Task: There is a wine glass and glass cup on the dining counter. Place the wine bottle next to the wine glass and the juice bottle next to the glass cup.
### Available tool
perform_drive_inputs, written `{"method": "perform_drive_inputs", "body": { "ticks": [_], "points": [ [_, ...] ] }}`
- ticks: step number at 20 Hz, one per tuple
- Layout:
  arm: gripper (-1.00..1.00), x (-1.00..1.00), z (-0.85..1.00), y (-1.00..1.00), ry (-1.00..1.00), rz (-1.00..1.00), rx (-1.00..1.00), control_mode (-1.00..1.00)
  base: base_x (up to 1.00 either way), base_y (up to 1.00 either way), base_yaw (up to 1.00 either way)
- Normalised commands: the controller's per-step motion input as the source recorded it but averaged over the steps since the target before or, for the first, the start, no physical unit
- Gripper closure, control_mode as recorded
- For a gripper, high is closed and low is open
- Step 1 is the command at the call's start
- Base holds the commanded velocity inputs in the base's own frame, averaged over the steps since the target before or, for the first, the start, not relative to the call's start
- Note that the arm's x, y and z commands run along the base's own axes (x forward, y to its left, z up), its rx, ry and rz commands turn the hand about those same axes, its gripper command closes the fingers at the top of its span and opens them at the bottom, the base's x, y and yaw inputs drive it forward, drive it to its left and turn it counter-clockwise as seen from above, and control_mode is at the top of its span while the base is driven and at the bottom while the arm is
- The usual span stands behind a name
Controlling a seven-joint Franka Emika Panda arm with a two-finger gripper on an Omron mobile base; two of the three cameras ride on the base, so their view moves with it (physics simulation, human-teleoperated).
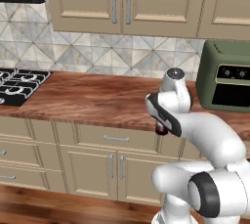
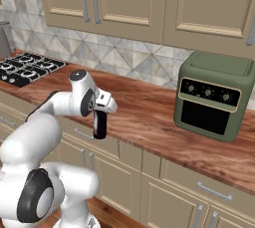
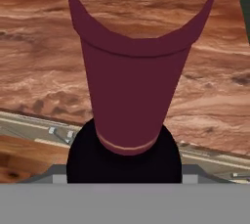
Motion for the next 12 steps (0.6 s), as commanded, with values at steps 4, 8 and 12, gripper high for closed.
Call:
{"method": "perform_drive_inputs", "body": {
  "ticks": [4, 8, 12],
  "points": [
    [1.00, -0.64, 0.02, 0.17, -0.01, 0.01, 0.02, -1.00, 0.00, 0.00, 0.00],
    [1.00, -0.46, 0.01, 0.18, -0.01, 0.00, 0.00, -1.00, 0.00, 0.00, 0.00],
    [1.00, -0.09, 0.03, 0.18, 0.03, 0.00, 0.00, -1.00, 0.00, 0.00, 0.00]
  ]
}}
